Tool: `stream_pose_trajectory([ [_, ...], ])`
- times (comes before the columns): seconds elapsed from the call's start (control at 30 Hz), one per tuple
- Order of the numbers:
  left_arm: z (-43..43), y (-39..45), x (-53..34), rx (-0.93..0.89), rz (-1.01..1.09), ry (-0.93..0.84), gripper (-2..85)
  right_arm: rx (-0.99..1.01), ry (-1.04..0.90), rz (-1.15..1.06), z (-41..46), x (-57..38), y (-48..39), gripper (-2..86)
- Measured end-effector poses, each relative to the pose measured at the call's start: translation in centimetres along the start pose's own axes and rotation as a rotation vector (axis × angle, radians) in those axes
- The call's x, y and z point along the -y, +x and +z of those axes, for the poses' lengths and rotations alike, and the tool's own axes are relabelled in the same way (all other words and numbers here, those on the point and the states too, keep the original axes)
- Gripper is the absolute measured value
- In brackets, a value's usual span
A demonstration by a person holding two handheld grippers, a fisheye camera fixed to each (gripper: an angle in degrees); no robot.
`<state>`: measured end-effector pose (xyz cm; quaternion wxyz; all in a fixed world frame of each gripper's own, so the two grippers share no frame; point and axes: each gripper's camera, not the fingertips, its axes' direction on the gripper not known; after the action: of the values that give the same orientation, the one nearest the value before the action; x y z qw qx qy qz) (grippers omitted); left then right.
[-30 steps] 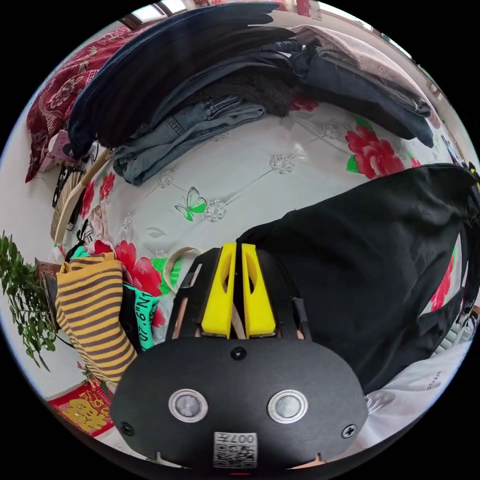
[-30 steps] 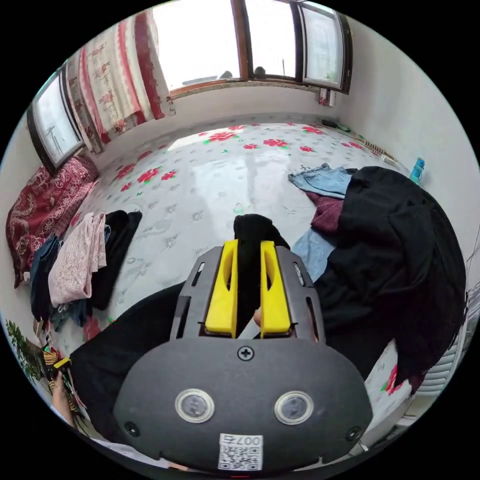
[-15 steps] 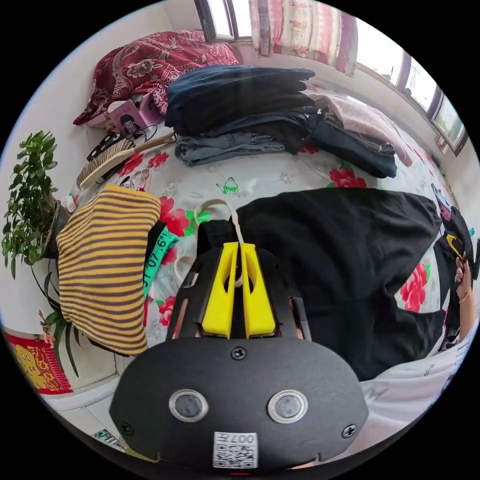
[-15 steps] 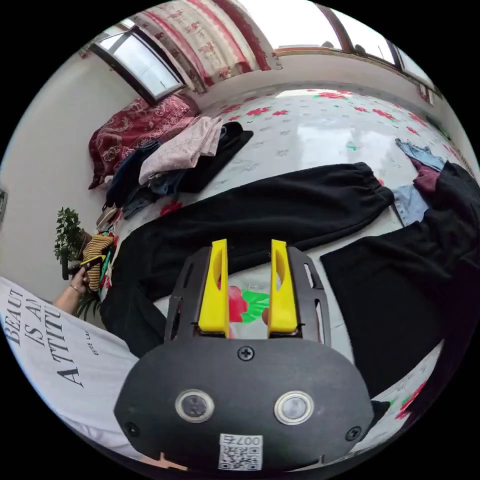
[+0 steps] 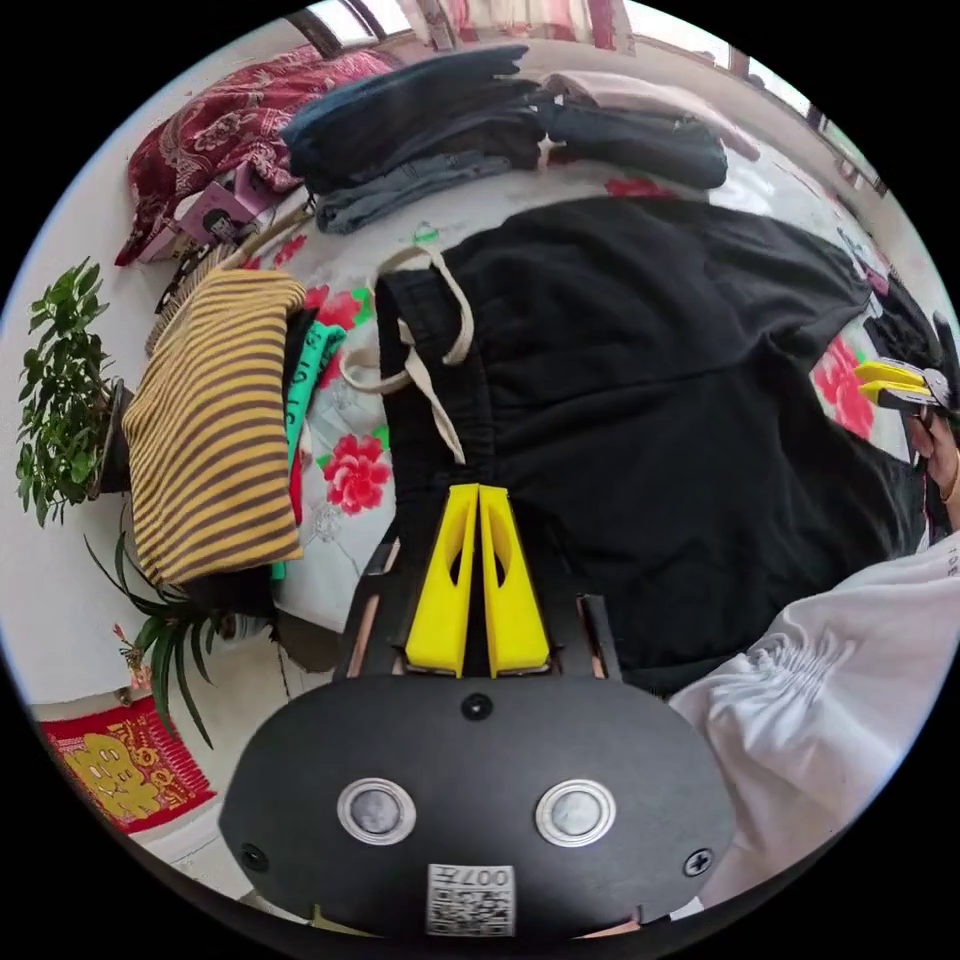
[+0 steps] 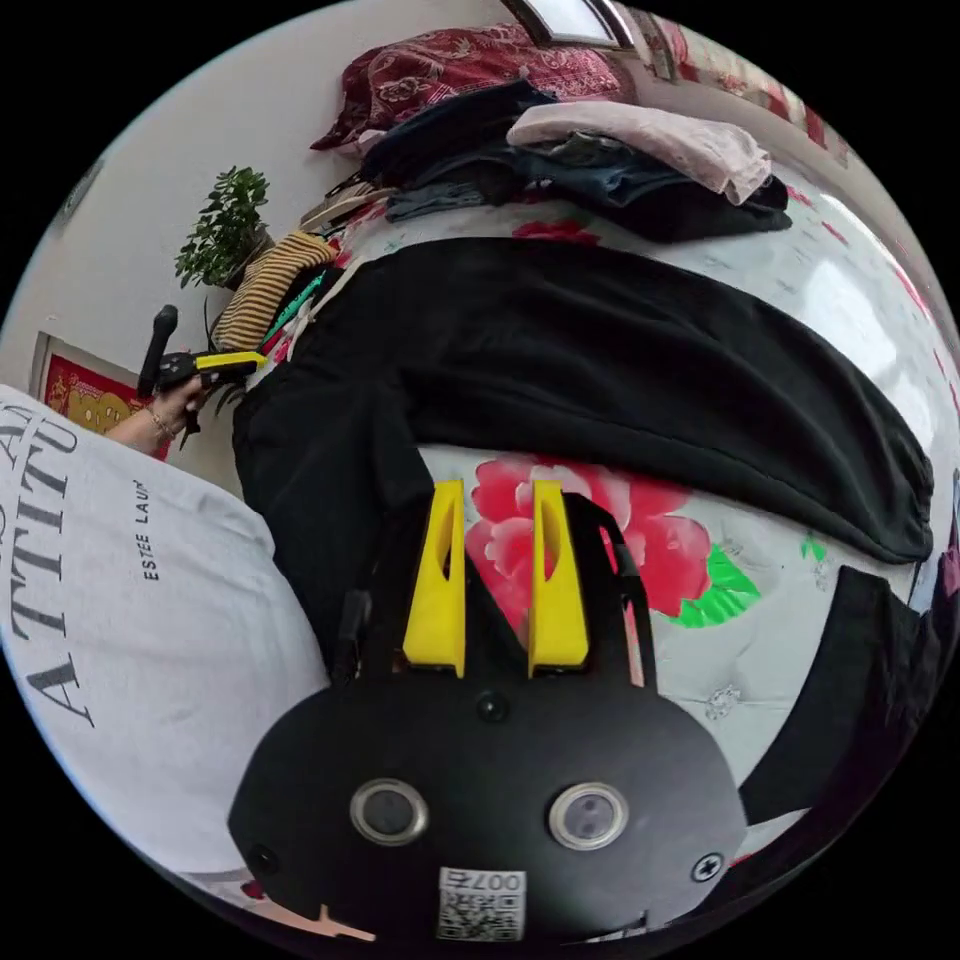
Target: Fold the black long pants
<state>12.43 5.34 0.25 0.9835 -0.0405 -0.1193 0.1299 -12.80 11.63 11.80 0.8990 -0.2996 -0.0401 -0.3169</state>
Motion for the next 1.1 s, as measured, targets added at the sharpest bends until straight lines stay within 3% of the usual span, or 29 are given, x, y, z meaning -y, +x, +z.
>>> stream_pose_trajectory([
  [0.1, -1.5, -2.9, 5.8, -0.02, 0.009, 0.118, 0.1, -0.125, 0.077, 0.084, -4.8, 3.5, 7.2, 8.9],
  [0.27, 2.4, -5.3, 17.4, -0.086, 0.136, 0.092, 6.8, -0.297, 0.0, 0.148, -8.6, 11.0, 18.2, 9.1],
  [0.37, 6.4, -4.8, 23.5, -0.128, 0.276, -0.028, 10.9, -0.304, -0.068, 0.127, -8.0, 14.7, 21.8, 9.8],
  [0.47, 11.7, -2.9, 26.7, -0.175, 0.411, -0.275, 13.1, -0.28, -0.205, 0.064, -5.1, 16.9, 23.7, 10.6],
  [0.57, 11.7, -2.4, 28.0, -0.194, 0.462, -0.302, 11.4, -0.263, -0.414, 0.038, -0.6, 17.0, 24.7, 10.7],
  [0.7, 10.9, -0.7, 27.5, -0.209, 0.546, -0.293, 0.8, -0.27, -0.322, 0.078, -1.5, 16.1, 24.1, 7.5],
  [0.87, 7.2, -1.9, 26.3, -0.206, 0.459, -0.196, -0.7, -0.314, -0.149, 0.093, -7.6, 11.7, 20.1, 1.5],
  [1.1, -8.5, -3.2, 17.6, -0.196, 0.445, 0.129, -0.9, -0.522, 0.214, 0.08, -20.4, -1.5, 7.5, 0.4],
])
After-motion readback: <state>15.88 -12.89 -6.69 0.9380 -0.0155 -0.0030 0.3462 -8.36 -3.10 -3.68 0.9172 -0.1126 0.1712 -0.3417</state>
